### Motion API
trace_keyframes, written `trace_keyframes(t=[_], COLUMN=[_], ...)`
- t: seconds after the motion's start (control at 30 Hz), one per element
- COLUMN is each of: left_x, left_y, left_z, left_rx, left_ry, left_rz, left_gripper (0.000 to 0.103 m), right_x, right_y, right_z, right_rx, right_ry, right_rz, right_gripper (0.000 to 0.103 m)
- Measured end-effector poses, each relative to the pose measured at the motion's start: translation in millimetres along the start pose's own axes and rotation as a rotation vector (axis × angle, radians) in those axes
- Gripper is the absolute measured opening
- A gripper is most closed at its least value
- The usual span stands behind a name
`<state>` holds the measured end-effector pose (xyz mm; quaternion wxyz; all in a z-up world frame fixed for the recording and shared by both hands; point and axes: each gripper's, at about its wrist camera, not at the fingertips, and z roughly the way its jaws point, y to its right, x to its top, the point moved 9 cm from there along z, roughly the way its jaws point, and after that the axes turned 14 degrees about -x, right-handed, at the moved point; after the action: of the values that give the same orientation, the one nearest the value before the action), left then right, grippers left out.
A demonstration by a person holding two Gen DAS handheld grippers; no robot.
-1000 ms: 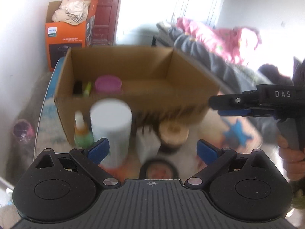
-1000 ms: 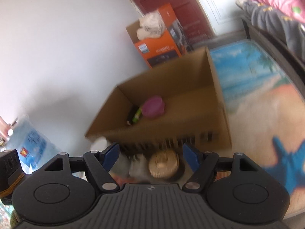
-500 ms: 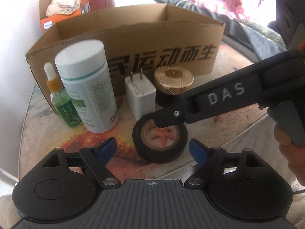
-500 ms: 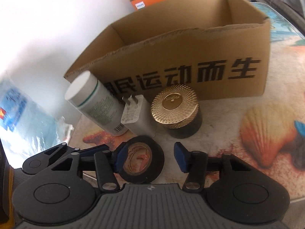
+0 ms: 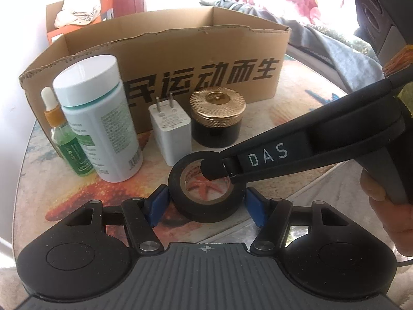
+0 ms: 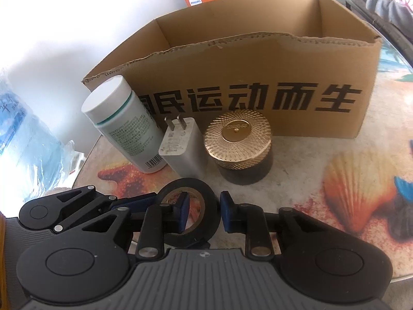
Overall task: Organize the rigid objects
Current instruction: 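Carry the black tape roll into the box and release it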
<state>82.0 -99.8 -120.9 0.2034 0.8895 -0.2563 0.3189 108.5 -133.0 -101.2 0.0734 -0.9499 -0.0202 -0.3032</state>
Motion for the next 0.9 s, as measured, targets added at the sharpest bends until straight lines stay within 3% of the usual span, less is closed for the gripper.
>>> trace_keyframes(t=[0.3, 0.9], left_x=[11, 17], left_y=[15, 19], left_z=[8, 19], left_rx=[-0.039, -0.023], left_ry=[-0.010, -0.013], left_rz=[0.038, 0.057], left_gripper=[0.065, 0.066], right_x=[-7, -7], right_y=[22, 22], right_z=[-14, -11], right_rx=[-0.056, -0.052], right_ry=[0.014, 0.040], right_rz=[0.016, 0.006], right_gripper=[0.028, 0.028])
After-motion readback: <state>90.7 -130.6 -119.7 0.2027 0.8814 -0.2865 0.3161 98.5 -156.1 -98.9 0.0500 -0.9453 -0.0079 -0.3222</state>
